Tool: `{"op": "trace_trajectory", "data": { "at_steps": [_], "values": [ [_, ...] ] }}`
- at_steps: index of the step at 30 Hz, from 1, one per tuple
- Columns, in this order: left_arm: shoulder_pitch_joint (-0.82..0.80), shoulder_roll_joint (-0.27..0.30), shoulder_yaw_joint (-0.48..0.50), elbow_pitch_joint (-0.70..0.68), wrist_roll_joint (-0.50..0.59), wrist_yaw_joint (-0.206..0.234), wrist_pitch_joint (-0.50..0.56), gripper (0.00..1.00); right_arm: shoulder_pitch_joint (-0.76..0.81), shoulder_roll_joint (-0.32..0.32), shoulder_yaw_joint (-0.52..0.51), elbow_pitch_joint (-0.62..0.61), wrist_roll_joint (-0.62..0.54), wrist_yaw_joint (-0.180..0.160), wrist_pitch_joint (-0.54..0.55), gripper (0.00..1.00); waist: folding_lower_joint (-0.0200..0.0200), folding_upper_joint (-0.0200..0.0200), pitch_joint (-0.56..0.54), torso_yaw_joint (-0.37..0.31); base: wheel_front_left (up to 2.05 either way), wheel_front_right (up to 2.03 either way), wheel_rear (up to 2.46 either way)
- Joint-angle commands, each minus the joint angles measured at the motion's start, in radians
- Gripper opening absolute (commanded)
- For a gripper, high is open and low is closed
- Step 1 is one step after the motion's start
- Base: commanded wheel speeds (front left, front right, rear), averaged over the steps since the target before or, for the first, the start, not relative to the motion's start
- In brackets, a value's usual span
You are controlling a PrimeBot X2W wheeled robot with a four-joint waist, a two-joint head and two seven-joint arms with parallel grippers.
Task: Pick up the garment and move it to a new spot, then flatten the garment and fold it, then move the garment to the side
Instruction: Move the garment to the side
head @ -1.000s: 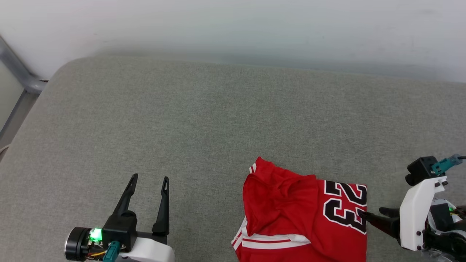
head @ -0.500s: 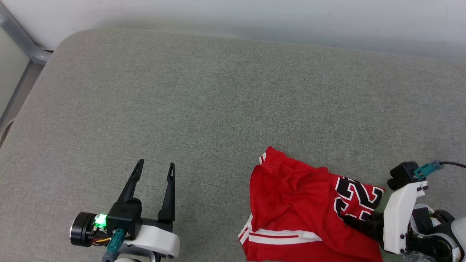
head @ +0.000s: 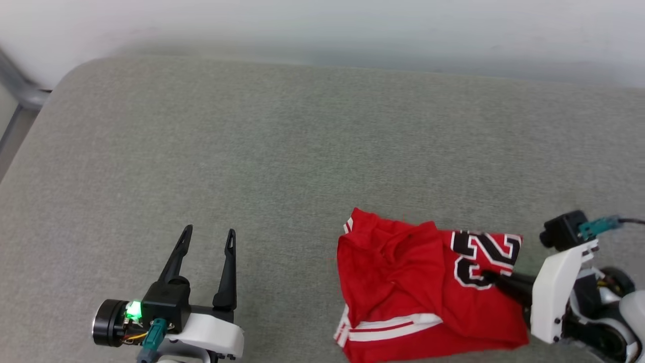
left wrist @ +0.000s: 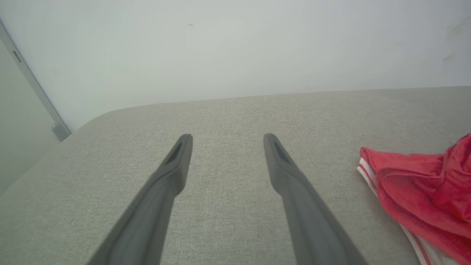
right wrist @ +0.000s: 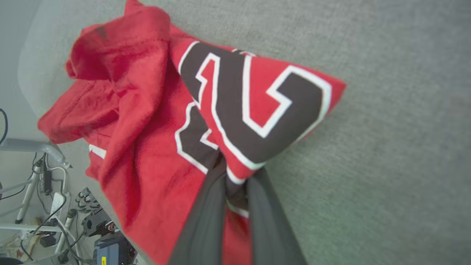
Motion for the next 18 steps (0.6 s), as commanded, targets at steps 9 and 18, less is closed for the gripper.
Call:
{"op": "trace_trajectory", "data": {
  "at_steps": [9,18],
  "values": [
    [0.025,-0.003,0.020,-0.007,-0.005,0.000,-0.002,1.00,-0.096,-0.135,0.037,-0.108,-0.061,-0.001,-0.066,0.00,0.0000,0.0000,-0.038,-0.133,0.00,0.00,0.00],
    [0.010,-0.012,0.016,-0.019,0.004,0.007,-0.002,1.00,-0.167,-0.229,0.048,-0.149,-0.111,-0.001,-0.073,0.00,0.0000,0.0000,-0.020,-0.232,0.00,0.00,0.00]
  ]
}}
